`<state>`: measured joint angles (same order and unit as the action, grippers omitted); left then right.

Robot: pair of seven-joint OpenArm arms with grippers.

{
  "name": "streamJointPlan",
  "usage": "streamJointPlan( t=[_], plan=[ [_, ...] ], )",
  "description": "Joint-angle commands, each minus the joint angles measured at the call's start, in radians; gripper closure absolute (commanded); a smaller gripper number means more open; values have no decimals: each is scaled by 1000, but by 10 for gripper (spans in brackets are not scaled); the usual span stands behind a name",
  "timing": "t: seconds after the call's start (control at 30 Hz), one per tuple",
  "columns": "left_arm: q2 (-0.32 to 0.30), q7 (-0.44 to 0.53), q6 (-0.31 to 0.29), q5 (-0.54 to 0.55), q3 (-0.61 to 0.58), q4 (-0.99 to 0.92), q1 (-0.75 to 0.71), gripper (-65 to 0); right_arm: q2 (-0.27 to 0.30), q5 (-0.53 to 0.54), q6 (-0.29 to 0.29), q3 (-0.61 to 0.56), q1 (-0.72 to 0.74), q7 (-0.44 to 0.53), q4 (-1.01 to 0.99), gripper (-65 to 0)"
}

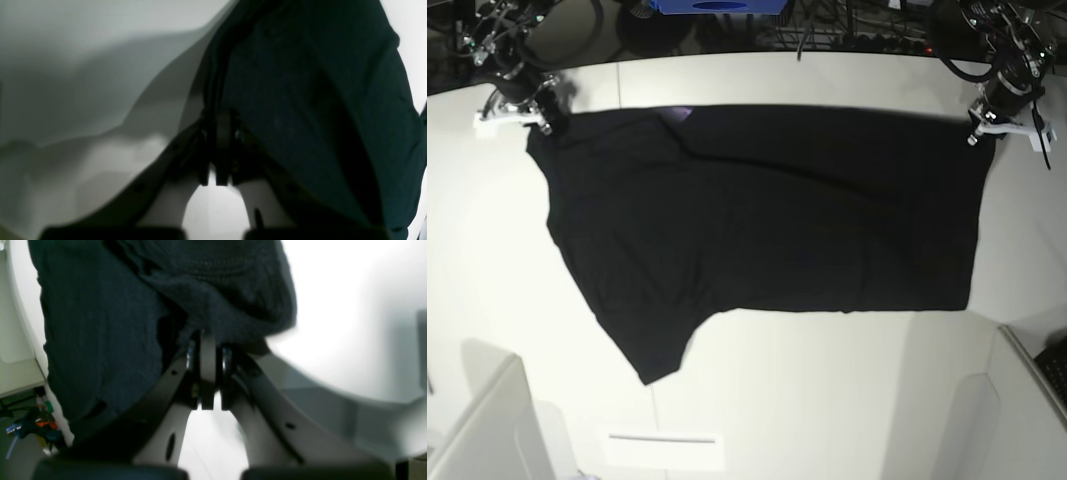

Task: Fold the T-shirt properly
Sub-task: 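Lay the collar edge down and open both grippers, lifting away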

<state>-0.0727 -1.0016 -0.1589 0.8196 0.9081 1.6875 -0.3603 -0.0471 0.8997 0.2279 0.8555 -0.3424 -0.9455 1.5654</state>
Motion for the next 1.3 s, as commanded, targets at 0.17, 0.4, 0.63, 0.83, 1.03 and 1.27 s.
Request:
streamJointPlan(
  t=[0.17,0.4,0.63,0.83,1.03,1.27],
  plan=[
    [-16,19,-5,7,10,13,-35,0,-18,3,3,9,-51,-36,20,0],
    [-17,19,-5,5,6,12,-41,0,-53,0,3,14,-80,-36,137,0],
    [-22,19,-5,2,9,6,-36,0,-73,2,-46,57,-83,-69,186,0],
    [-23,17,-5,-1,6,13,-41,0,-73,0,-52,58,-90,-71,186,0],
    [-25,17,-1,-3,10,13,-41,0,-73,0,-52,58,-91,-71,191,-32],
    [-25,17,-1,-4,15,15,-49,-346,-75,2,-48,127,-102,-66,194,-248]
  ],
)
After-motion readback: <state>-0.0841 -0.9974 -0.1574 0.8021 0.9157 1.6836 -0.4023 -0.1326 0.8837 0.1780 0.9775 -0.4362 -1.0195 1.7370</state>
